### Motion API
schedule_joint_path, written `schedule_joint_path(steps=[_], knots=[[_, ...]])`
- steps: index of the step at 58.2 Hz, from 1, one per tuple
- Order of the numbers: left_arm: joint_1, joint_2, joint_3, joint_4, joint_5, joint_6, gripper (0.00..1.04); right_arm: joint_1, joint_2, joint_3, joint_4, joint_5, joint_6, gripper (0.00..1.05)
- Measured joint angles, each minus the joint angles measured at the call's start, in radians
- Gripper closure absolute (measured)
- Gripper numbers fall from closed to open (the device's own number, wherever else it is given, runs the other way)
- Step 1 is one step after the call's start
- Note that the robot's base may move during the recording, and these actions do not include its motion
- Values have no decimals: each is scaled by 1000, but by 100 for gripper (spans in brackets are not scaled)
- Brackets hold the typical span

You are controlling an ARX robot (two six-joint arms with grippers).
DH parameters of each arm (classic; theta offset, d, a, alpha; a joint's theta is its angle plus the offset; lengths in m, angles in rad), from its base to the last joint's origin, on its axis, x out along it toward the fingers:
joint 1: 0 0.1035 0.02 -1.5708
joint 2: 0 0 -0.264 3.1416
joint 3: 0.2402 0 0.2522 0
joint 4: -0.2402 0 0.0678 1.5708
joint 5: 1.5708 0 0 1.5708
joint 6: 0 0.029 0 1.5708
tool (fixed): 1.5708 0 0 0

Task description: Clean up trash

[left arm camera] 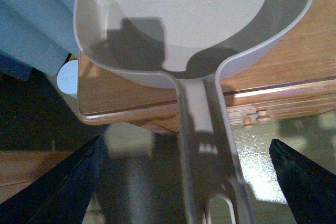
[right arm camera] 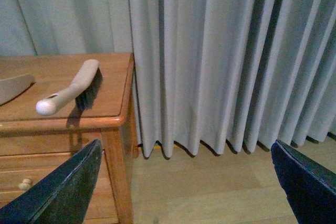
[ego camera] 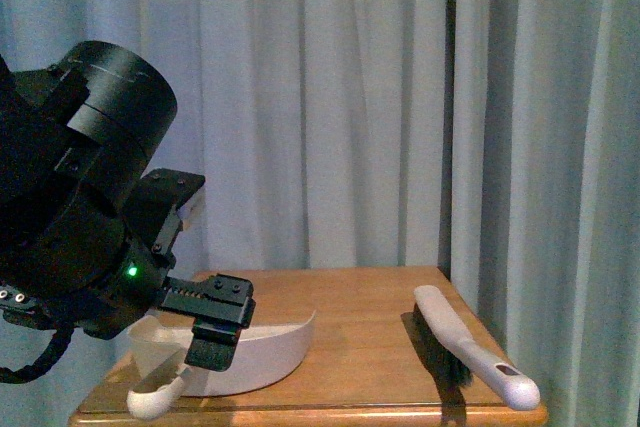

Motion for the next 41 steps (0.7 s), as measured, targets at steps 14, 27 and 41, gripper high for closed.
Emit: schedule_joint_path(steps=[14,27,41], knots=[[2,44,10,4,-1,12,8,0,0,0,0,0,0,7],[2,76,21,12,-4,26,8,0,0,0,0,0,0,7],[3,92,21,25,-4,27,8,0,0,0,0,0,0,7]])
